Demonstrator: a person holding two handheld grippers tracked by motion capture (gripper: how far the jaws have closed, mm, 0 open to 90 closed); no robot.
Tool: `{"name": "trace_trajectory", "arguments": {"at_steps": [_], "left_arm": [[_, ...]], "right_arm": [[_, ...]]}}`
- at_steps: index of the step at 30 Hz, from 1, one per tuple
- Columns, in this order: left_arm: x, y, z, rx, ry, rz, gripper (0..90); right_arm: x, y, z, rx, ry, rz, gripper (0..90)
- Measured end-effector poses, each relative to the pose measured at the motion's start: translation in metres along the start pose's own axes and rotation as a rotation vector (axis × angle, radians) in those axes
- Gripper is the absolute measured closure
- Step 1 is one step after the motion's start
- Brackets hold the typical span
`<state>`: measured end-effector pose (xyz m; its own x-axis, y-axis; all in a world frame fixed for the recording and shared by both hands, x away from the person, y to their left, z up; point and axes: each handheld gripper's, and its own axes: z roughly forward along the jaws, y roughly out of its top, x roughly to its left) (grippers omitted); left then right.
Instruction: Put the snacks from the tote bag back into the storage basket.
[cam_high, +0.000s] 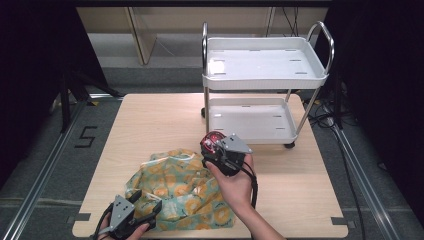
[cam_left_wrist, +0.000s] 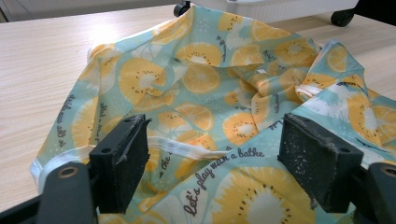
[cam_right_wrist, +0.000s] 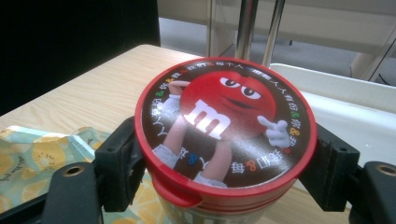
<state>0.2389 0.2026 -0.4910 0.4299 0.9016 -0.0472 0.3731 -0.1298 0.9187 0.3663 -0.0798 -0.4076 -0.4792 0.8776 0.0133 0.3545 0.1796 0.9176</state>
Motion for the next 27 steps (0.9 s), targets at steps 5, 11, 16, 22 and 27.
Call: {"name": "trace_trajectory", "arguments": {"at_steps": [5, 11, 16, 22, 27], "left_arm": [[0.0008, 0.0, -0.0001, 0.002, -0.003, 0.009, 23.7], [0.001, 0.0, 0.0001, -0.002, -0.004, 0.006, 23.6], [0.0007, 0.0, -0.0001, 0.0, -0.001, 0.006, 23.6], [0.0007, 0.0, -0.0002, -0.004, -0.001, 0.001, 23.6], [0.0002, 0.0, 0.0005, -0.011, -0.006, -0.002, 23.6]], "right_arm": [[-0.0011, 0.0002, 0.0003, 0.0, -0.006, -0.005, 26.6], [-0.0028, 0.0, 0.0017, 0.005, -0.009, 0.02, 26.6], [-0.0057, 0.0024, 0.0025, 0.001, -0.018, 0.013, 26.6], [-0.0094, 0.0061, 0.0018, -0.012, -0.027, 0.016, 26.6], [-0.0097, 0.0068, 0.0015, -0.003, -0.026, 0.039, 26.6]]}}
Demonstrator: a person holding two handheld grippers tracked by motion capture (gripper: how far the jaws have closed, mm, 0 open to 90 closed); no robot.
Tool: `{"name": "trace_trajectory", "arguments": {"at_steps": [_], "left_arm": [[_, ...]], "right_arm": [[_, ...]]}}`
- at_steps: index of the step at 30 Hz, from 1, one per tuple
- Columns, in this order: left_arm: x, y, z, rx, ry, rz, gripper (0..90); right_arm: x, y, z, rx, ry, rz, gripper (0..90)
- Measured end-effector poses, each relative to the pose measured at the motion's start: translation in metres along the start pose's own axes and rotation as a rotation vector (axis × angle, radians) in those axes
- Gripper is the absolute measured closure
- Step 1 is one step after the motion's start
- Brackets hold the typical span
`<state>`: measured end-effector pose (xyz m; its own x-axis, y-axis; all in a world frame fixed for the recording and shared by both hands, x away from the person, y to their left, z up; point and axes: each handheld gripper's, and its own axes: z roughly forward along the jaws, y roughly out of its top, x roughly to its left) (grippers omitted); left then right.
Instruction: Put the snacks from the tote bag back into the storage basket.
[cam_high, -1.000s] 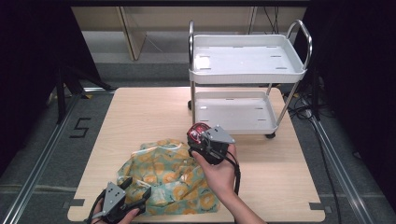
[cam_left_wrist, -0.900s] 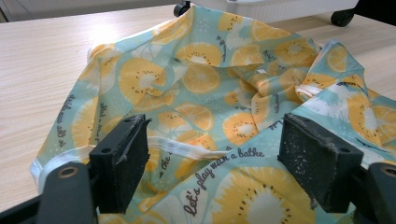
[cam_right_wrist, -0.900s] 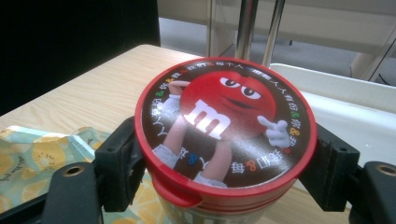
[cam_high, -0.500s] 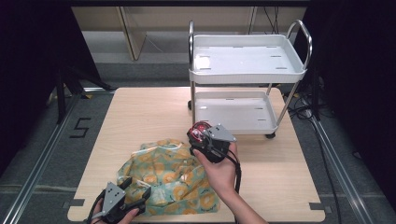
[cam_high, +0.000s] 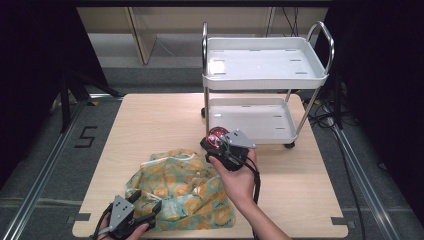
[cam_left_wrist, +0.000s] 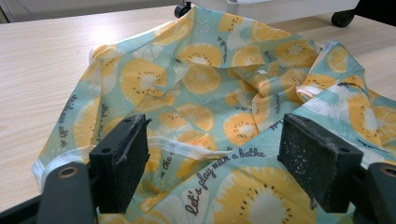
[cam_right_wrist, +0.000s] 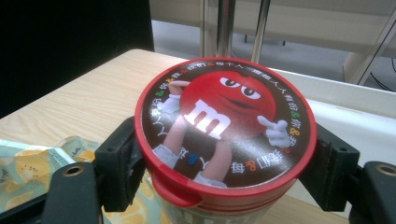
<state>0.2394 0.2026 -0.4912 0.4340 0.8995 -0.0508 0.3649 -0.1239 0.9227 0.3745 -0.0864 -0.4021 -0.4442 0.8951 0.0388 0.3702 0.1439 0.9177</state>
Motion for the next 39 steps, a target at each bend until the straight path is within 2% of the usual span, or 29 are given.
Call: {"name": "trace_trajectory", "arguments": {"at_steps": [2, 3, 4, 5, 7, 9, 10, 12, 14, 15, 17, 18, 25, 26, 28, 30, 31, 32, 34, 38, 39], "left_arm": [[0.001, 0.0, -0.001, 0.007, 0.005, 0.005, 23.6], [0.001, 0.0, -0.001, 0.008, 0.005, 0.006, 23.6], [0.001, 0.0, -0.001, 0.008, 0.005, 0.005, 23.7], [0.001, 0.0, -0.001, 0.008, 0.005, 0.005, 23.6], [0.001, 0.0, -0.001, 0.008, 0.005, 0.006, 23.6], [0.001, 0.0, -0.001, 0.006, 0.004, 0.005, 23.6], [0.001, 0.0, -0.001, 0.008, 0.005, 0.006, 23.6], [0.001, 0.0, -0.001, 0.006, 0.005, 0.004, 23.6], [0.001, 0.0, -0.001, 0.006, 0.005, 0.004, 23.6], [0.001, 0.0, -0.001, 0.007, 0.006, 0.005, 23.6], [0.001, 0.0, -0.001, 0.006, 0.005, 0.004, 23.6], [0.001, 0.0, -0.001, 0.005, 0.004, 0.004, 23.6], [0.001, 0.001, -0.002, 0.007, 0.007, 0.006, 23.6], [0.001, 0.001, -0.002, 0.008, 0.006, 0.007, 23.6], [0.001, 0.001, -0.002, 0.007, 0.006, 0.007, 23.6], [0.0, 0.001, -0.002, 0.002, 0.006, 0.002, 23.6], [0.0, 0.001, -0.002, 0.002, 0.005, 0.002, 23.6], [0.0, 0.0, -0.001, -0.004, -0.001, 0.002, 23.6], [0.0, 0.0, -0.001, -0.006, 0.0, 0.001, 23.6], [0.0, 0.001, -0.001, -0.007, -0.003, 0.007, 23.6], [0.0, 0.001, -0.002, 0.002, 0.005, 0.01, 23.6]], "right_arm": [[-0.003, 0.0, 0.001, -0.016, -0.009, -0.034, 26.6], [-0.002, 0.001, 0.002, -0.006, 0.0, -0.02, 26.6], [-0.004, 0.001, 0.001, -0.007, -0.008, -0.041, 26.6], [-0.002, 0.001, 0.001, 0.003, -0.002, 0.0, 26.6], [-0.003, 0.001, 0.001, 0.003, -0.012, -0.01, 26.6], [-0.003, 0.001, 0.002, 0.001, -0.007, 0.002, 26.6], [-0.005, 0.001, 0.003, 0.0, -0.009, -0.033, 26.6], [-0.005, 0.002, 0.003, 0.001, -0.006, -0.031, 26.6], [-0.005, 0.002, 0.002, 0.002, 0.0, -0.006, 26.6], [-0.005, 0.002, 0.002, 0.004, -0.012, -0.003, 26.6], [-0.006, 0.002, 0.003, 0.0, -0.016, -0.007, 26.6], [-0.007, 0.003, 0.003, -0.004, -0.012, -0.03, 26.6], [-0.009, 0.002, 0.004, 0.008, -0.013, -0.023, 26.6], [-0.01, 0.002, 0.004, 0.011, -0.015, -0.038, 26.6], [-0.009, 0.001, 0.005, 0.011, -0.016, -0.028, 26.6], [-0.011, 0.001, 0.006, 0.011, -0.022, -0.041, 26.6], [-0.009, 0.001, 0.005, 0.02, -0.018, -0.01, 26.6], [-0.011, 0.002, 0.005, 0.015, -0.018, -0.035, 26.6], [-0.011, 0.002, 0.006, 0.012, -0.019, -0.016, 26.6], [-0.012, 0.002, 0.006, 0.014, -0.022, -0.009, 26.6], [-0.014, 0.003, 0.006, 0.008, -0.024, -0.037, 26.6]]}}
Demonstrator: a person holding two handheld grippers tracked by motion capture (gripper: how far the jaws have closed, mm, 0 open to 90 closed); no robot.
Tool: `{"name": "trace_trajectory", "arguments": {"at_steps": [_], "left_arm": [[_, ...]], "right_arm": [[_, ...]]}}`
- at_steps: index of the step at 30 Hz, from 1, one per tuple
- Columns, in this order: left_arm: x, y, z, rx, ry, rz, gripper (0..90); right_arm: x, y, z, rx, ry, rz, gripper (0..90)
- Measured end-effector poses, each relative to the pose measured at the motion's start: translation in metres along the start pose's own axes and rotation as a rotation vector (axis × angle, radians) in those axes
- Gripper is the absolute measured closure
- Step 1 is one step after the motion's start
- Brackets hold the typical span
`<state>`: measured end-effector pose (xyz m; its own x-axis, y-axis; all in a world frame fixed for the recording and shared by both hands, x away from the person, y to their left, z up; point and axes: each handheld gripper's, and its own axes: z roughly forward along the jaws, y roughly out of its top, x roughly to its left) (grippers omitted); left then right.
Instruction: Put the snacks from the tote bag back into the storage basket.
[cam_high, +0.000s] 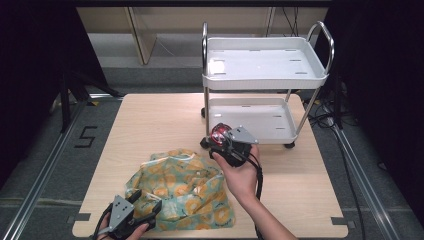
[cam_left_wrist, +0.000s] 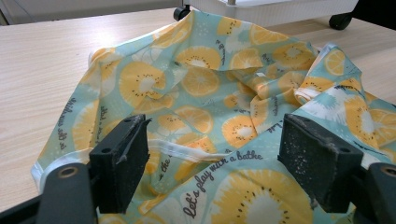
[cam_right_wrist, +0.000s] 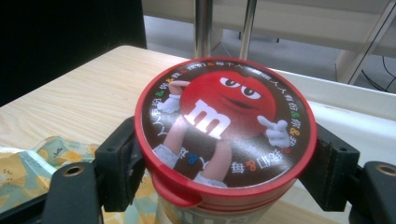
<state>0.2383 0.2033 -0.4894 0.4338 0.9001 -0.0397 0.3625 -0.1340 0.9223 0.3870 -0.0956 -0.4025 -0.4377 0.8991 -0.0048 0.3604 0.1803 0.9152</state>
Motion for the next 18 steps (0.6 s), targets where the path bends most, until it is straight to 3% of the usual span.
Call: {"name": "trace_trajectory", "arguments": {"at_steps": [5, 6, 7, 9, 10, 12, 14, 18], "left_arm": [[0.0005, 0.0001, 0.0, -0.009, -0.005, -0.006, 23.6], [0.0004, 0.0002, -0.0001, -0.011, -0.005, -0.008, 23.6], [0.0005, 0.0003, -0.0003, -0.01, -0.005, -0.006, 23.6], [0.0002, 0.0005, -0.0006, -0.008, -0.001, -0.007, 23.6], [0.0002, 0.0005, -0.0006, -0.008, -0.002, -0.006, 23.6], [0.0, 0.0005, -0.0007, -0.01, 0.0, -0.008, 23.6], [-0.0001, 0.0008, -0.0011, -0.008, 0.001, -0.007, 23.6], [-0.0001, 0.0006, -0.0007, -0.01, -0.001, -0.009, 23.6]], "right_arm": [[-0.0001, 0.0005, 0.0009, 0.004, 0.003, 0.035, 26.6], [-0.002, 0.0011, 0.0016, 0.001, 0.0, 0.001, 26.6], [-0.0026, 0.0016, 0.0017, 0.001, -0.004, -0.001, 26.6], [-0.001, 0.0018, 0.0016, 0.005, 0.005, 0.036, 26.6], [-0.0028, 0.003, 0.0016, 0.005, -0.002, 0.002, 26.6], [-0.0021, 0.0037, 0.0027, -0.004, -0.001, 0.022, 26.6], [-0.0029, 0.0058, 0.0019, 0.005, -0.003, 0.005, 26.6], [-0.0042, 0.0087, 0.0025, -0.003, -0.004, 0.019, 26.6]]}}
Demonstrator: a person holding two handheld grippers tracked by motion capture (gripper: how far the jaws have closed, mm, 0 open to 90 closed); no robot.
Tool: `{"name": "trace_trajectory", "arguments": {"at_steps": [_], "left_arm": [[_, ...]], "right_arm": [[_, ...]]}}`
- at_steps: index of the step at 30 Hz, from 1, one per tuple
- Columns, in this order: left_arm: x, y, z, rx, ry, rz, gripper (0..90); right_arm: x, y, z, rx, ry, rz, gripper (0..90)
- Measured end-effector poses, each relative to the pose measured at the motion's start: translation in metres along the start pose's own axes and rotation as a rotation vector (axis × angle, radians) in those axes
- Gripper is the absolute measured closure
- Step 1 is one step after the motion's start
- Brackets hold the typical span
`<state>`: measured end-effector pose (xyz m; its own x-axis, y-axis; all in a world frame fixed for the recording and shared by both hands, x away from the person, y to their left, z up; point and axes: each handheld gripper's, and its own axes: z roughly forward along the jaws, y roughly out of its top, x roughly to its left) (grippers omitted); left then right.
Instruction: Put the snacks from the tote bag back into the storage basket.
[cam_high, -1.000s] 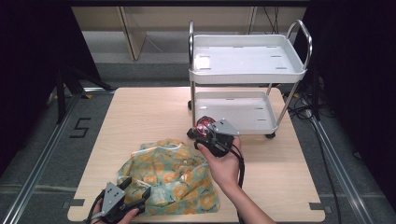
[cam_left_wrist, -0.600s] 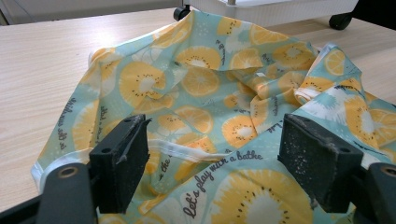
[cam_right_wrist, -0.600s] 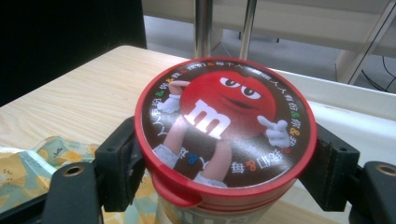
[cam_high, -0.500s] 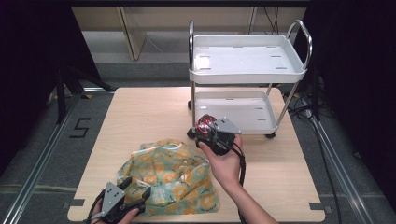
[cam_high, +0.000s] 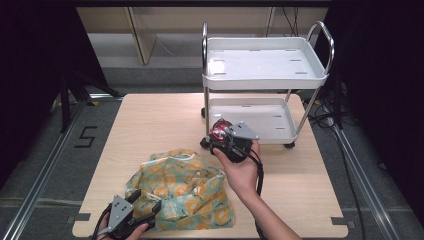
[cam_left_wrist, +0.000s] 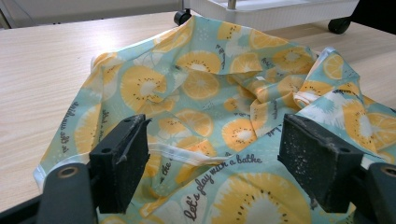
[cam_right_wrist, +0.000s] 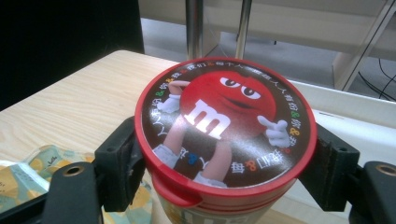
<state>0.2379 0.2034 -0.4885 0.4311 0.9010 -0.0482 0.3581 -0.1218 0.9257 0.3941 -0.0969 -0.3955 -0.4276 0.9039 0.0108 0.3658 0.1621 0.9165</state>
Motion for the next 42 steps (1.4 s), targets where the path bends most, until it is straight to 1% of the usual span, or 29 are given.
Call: {"name": "trace_trajectory", "arguments": {"at_steps": [1, 3, 5, 6, 8, 9, 10, 11, 12, 14, 17, 18, 20, 21, 22, 23, 24, 25, 26, 29, 31, 32, 33, 34, 35, 37, 38, 40, 42], "left_arm": [[0.0, 0.0, 0.0, 0.002, -0.001, 0.003, 23.6], [0.0, 0.0, 0.0, 0.002, -0.001, 0.004, 23.5], [0.0, 0.0, 0.0, -0.001, -0.001, 0.0, 23.5], [0.0, 0.0, 0.0, -0.001, 0.0, 0.0, 23.5], [0.0, 0.0, 0.0, -0.002, -0.001, 0.0, 23.5], [0.0, 0.0, 0.0, -0.002, 0.0, -0.001, 23.5], [0.0, 0.0, 0.0, -0.003, 0.0, -0.001, 23.5], [0.0, 0.0, 0.0, -0.002, 0.0, -0.001, 23.5], [0.0, 0.0, 0.0, -0.006, -0.004, -0.002, 23.5], [0.0, 0.0, 0.0, -0.003, -0.003, -0.001, 23.5], [-0.001, 0.001, 0.0, -0.003, -0.006, 0.007, 23.5], [0.0, 0.0, 0.0, -0.002, -0.006, 0.008, 23.5], [-0.001, 0.0, 0.0, -0.001, -0.002, -0.001, 23.5], [-0.001, 0.0, 0.0, -0.003, -0.005, 0.002, 23.5], [-0.001, 0.0, 0.0, -0.002, -0.006, 0.009, 23.5], [-0.001, 0.0, 0.0, -0.003, -0.004, 0.003, 23.5], [-0.001, 0.0, 0.0, -0.002, -0.005, 0.004, 23.5], [-0.001, 0.0, 0.0, -0.003, -0.005, 0.003, 23.5], [-0.001, 0.0, 0.0, -0.003, -0.005, 0.003, 23.5], [-0.001, 0.0, 0.0, -0.004, -0.006, 0.004, 23.5], [-0.001, 0.0, 0.0, -0.003, -0.005, 0.0, 23.5], [-0.001, 0.0, 0.001, -0.013, -0.014, 0.0, 23.5], [-0.001, 0.0, 0.002, -0.012, -0.014, 0.0, 23.5], [-0.002, 0.0, 0.001, -0.01, -0.014, -0.001, 23.5], [-0.002, 0.0, 0.002, -0.012, -0.013, 0.0, 23.5], [-0.002, 0.0, 0.001, -0.006, -0.012, 0.0, 23.5], [-0.001, 0.0, 0.001, -0.008, -0.012, 0.0, 23.5], [-0.001, 0.0, 0.001, -0.012, -0.013, -0.001, 23.5], [-0.001, 0.0, 0.002, -0.013, -0.013, -0.001, 23.5]], "right_arm": [[-0.001, 0.001, 0.0, 0.003, -0.002, -0.012, 26.6], [0.0, 0.001, 0.001, 0.002, -0.01, 0.005, 26.6], [-0.002, 0.002, 0.002, -0.009, -0.008, -0.019, 26.6], [-0.002, 0.002, 0.001, 0.003, -0.01, -0.005, 26.6], [-0.001, 0.003, 0.001, 0.006, -0.014, 0.005, 26.6], [-0.002, 0.004, 0.001, -0.002, -0.018, -0.008, 26.6], [-0.002, 0.004, 0.002, -0.011, -0.01, -0.004, 26.6], [-0.002, 0.004, 0.002, -0.011, -0.01, -0.004, 26.6], [-0.001, 0.004, 0.002, -0.005, -0.008, 0.011, 26.6], [-0.002, 0.004, 0.002, -0.005, -0.006, 0.011, 26.6], [-0.004, 0.005, 0.002, -0.002, -0.016, -0.003, 26.6], [-0.006, 0.005, 0.003, -0.007, -0.013, -0.022, 26.6], [-0.006, 0.005, 0.003, -0.004, -0.012, -0.021, 26.6], [-0.006, 0.005, 0.004, -0.007, -0.008, -0.019, 26.6], [-0.006, 0.005, 0.004, -0.004, -0.02, -0.014, 26.6], [-0.006, 0.004, 0.004, -0.001, -0.017, -0.006, 26.6], [-0.007, 0.005, 0.004, 0.001, -0.018, -0.018, 26.6], [-0.006, 0.005, 0.004, 0.006, -0.011, 0.001, 26.6], [-0.007, 0.005, 0.005, 0.001, -0.013, -0.008, 26.6], [-0.007, 0.005, 0.006, -0.006, -0.013, 0.008, 26.6], [-0.007, 0.005, 0.007, -0.007, -0.014, -0.008, 26.6], [-0.007, 0.005, 0.006, 0.004, -0.015, -0.006, 26.6], [-0.009, 0.005, 0.006, -0.004, -0.026, -0.025, 26.6], [-0.009, 0.005, 0.007, -0.01, -0.028, -0.028, 26.6], [-0.008, 0.004, 0.007, -0.001, -0.021, -0.004, 26.6], [-0.008, 0.005, 0.007, -0.003, -0.019, 0.005, 26.6], [-0.01, 0.005, 0.008, -0.001, -0.021, -0.016, 26.6], [-0.01, 0.006, 0.008, -0.002, -0.025, 0.003, 26.6], [-0.012, 0.007, 0.008, -0.006, -0.031, -0.02, 26.6]]}}
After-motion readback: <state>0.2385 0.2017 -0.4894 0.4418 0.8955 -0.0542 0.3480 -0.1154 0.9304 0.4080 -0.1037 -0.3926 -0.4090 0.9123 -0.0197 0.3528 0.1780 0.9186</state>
